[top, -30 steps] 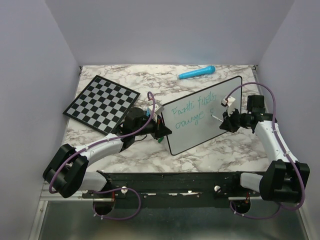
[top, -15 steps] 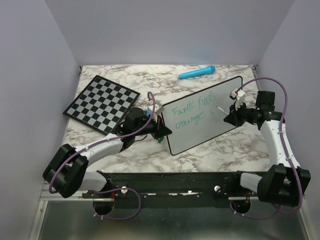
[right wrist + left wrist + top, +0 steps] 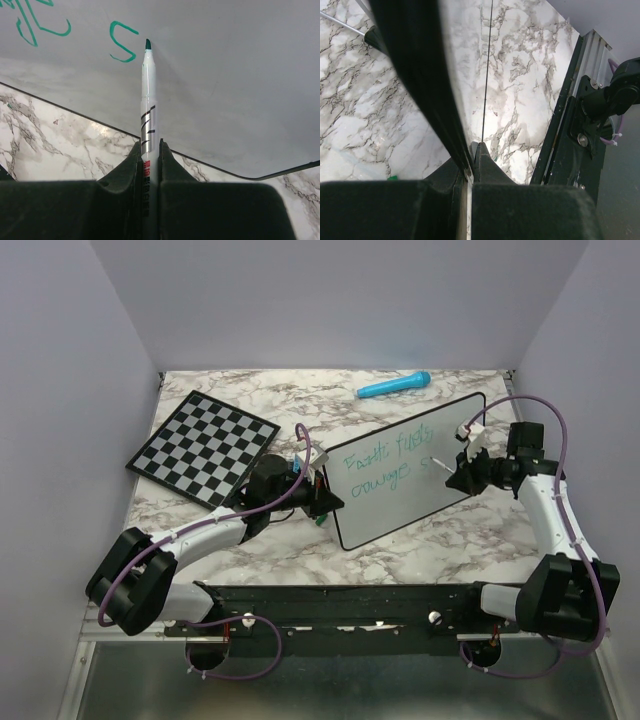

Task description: Write a sentence on the whiteboard

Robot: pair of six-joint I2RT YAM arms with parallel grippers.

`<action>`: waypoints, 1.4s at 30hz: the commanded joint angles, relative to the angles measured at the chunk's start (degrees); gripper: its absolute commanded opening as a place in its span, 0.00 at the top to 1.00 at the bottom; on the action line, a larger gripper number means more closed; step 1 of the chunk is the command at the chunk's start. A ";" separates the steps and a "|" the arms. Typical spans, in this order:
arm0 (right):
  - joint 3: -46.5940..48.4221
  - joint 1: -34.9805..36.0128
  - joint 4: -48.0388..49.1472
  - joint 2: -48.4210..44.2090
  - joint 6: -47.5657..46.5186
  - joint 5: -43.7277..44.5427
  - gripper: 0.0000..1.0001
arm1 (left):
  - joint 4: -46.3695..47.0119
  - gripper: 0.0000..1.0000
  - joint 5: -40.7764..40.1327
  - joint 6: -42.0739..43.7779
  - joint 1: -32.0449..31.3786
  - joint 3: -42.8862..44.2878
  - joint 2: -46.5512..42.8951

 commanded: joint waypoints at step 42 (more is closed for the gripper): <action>-0.79 -0.09 -1.72 0.87 -0.92 2.08 1.00 | -7.28 1.00 -1.80 7.13 -0.65 -1.43 2.34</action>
